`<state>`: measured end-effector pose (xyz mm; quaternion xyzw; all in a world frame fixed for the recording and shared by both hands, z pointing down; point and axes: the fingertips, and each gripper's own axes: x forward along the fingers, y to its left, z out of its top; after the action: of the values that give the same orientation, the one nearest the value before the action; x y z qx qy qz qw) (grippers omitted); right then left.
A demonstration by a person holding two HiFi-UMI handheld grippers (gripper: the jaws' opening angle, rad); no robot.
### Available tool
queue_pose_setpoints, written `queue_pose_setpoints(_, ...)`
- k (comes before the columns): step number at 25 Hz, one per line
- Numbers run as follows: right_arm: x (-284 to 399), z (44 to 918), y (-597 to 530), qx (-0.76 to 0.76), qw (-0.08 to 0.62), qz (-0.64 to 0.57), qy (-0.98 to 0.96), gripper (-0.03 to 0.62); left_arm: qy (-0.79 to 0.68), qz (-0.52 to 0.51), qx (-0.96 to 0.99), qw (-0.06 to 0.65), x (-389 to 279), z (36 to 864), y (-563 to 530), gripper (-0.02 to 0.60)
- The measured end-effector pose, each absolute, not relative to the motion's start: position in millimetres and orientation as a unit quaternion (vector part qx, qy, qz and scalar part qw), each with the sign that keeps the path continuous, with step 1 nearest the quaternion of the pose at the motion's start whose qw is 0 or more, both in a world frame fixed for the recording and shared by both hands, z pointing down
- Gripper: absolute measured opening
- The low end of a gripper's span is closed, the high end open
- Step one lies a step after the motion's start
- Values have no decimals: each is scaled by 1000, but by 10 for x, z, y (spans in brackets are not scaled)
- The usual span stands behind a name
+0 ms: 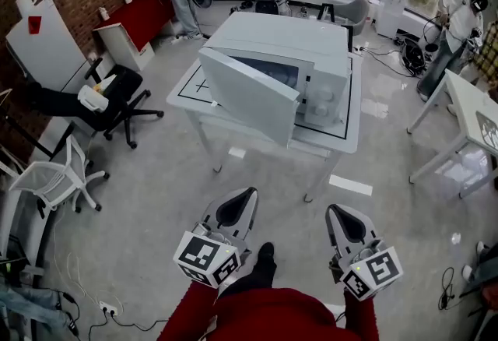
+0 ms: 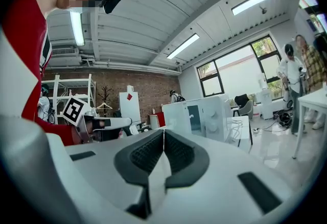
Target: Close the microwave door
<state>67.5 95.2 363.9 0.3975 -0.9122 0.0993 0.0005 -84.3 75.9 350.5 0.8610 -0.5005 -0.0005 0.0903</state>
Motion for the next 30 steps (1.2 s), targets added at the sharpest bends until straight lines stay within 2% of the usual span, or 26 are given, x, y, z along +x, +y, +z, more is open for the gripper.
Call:
queue_pose_setpoints(13,424,3631,189,413,15,94,-906,15,-505,6,858,92,-1130,3607,-113,11)
queue_pose_setpoints(30,397,3650,-19,432,31,90,-897,15,-497,11,864,79,-1133,3618,-433,22)
